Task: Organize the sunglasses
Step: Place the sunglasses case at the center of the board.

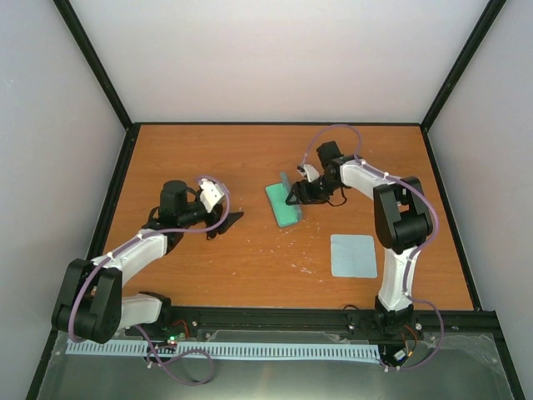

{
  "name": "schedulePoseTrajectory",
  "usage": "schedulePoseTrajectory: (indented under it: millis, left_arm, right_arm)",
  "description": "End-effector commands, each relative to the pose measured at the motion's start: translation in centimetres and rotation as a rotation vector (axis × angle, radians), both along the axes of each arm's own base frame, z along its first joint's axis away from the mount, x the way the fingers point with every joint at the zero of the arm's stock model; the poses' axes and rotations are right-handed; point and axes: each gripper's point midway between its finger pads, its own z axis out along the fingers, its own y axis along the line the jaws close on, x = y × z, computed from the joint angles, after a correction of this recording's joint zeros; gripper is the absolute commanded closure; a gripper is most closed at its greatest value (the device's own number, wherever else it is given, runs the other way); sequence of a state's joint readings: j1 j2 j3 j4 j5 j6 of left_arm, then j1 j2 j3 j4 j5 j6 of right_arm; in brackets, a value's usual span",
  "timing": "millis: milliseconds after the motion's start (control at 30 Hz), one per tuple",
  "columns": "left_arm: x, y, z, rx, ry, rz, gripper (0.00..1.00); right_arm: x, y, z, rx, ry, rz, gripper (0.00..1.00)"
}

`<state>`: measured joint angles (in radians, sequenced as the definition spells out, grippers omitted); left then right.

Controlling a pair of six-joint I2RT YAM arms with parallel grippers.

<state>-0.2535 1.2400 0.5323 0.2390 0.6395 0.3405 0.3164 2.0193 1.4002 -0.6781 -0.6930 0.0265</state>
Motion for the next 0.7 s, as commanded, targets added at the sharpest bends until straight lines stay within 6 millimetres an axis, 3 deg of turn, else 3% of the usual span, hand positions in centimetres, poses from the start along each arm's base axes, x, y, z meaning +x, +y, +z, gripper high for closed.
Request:
schedulePoseTrajectory:
  millis: [0, 267, 533, 667]
  left_arm:
    - [-0.2, 0.0, 1.0, -0.012, -0.045, -0.015, 0.01]
    - [-0.4, 0.1, 0.9, -0.005, -0.054, -0.015, 0.0]
    - [-0.6, 0.2, 0.8, -0.004, -0.054, -0.01, 0.0]
    - [-0.7, 0.2, 0.7, -0.006, -0.05, -0.014, 0.01]
  right_arm:
    - [-0.3, 0.6, 2.4, -0.119, -0.102, 0.006, 0.24]
    - [-2.4, 2.1, 0.9, -0.334, -0.138, 0.033, 0.25]
    - [-2.1, -0.1, 0.4, -0.517, -0.183, -0.06, 0.27]
    - [-2.1, -0.9, 0.1, -0.583, -0.194, -0.077, 0.34]
